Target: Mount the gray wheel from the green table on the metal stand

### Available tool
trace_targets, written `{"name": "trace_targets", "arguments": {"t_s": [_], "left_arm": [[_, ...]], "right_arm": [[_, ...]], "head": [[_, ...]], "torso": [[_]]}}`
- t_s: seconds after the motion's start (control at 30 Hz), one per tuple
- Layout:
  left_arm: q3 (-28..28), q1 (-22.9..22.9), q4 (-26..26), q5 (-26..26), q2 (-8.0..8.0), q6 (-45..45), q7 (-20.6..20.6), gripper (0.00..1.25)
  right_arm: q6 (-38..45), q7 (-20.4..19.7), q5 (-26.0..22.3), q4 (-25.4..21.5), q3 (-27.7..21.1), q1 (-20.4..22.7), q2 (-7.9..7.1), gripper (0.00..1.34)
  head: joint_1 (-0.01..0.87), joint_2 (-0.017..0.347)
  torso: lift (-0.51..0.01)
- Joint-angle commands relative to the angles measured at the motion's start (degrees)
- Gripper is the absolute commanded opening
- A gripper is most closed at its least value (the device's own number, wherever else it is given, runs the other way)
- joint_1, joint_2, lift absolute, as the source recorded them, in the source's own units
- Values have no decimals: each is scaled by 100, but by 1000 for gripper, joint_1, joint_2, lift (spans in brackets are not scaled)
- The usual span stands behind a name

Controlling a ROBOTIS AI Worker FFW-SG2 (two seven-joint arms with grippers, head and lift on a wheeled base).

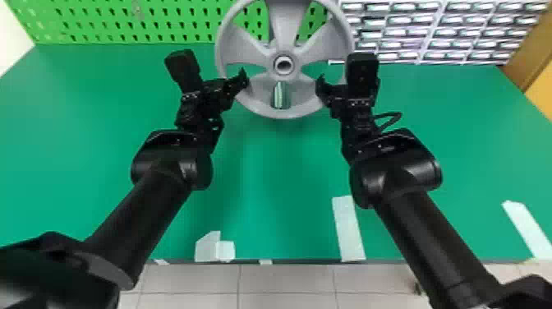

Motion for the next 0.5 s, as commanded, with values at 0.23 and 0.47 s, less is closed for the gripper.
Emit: {"name": "trace_targets", "arguments": {"t_s": [0.23,0.47], "left_arm": [[160,205,-339,-345,9,18,1,1206],[371,390,-664,-521,35,246,10,1204]], "right_arm": [[-90,0,-57,-53,17,66,5,1121],[-90,0,-84,-158,17,128,5,1121]], "head": [[868,52],[868,52]], "torso": [[-93],[-93]]}}
